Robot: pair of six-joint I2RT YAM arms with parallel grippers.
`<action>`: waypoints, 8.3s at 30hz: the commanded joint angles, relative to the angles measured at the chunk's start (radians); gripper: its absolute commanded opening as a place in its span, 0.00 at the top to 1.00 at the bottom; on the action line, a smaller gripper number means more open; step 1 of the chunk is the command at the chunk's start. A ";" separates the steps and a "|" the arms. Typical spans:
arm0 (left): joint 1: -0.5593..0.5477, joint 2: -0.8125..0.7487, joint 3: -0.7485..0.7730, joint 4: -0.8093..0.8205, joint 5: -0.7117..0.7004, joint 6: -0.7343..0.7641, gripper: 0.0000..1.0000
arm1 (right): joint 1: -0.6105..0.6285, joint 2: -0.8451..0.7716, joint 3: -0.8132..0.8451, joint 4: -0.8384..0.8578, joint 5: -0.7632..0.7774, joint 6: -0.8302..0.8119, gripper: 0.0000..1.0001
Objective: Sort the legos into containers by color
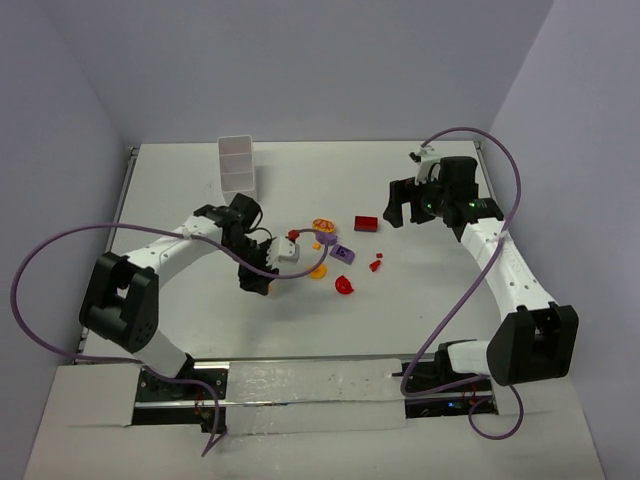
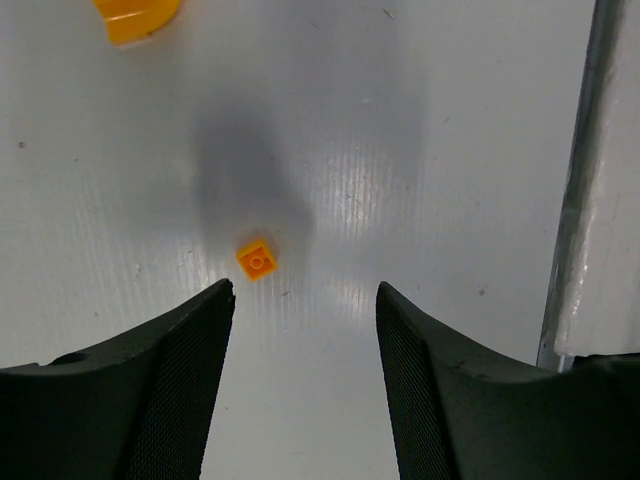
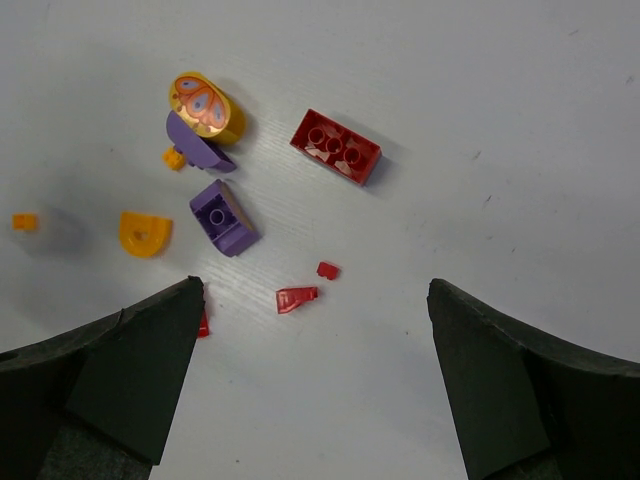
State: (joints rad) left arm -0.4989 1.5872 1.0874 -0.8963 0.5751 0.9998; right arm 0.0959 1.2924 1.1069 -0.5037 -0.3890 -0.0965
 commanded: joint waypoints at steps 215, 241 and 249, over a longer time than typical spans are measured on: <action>-0.304 0.506 0.411 0.296 -0.408 -0.664 0.43 | -0.024 0.127 0.091 -0.087 -0.054 -0.015 0.00; 0.021 0.194 0.458 0.719 -0.864 -0.986 1.00 | -0.025 0.150 0.117 -0.095 -0.057 -0.004 0.00; 0.180 0.322 0.618 0.825 -0.840 -1.141 1.00 | -0.024 0.165 0.123 -0.096 -0.053 0.000 0.00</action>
State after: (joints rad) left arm -0.3748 1.8537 1.6123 -0.1741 -0.2411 -0.0437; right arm 0.0792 1.4484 1.1786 -0.5992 -0.4382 -0.1009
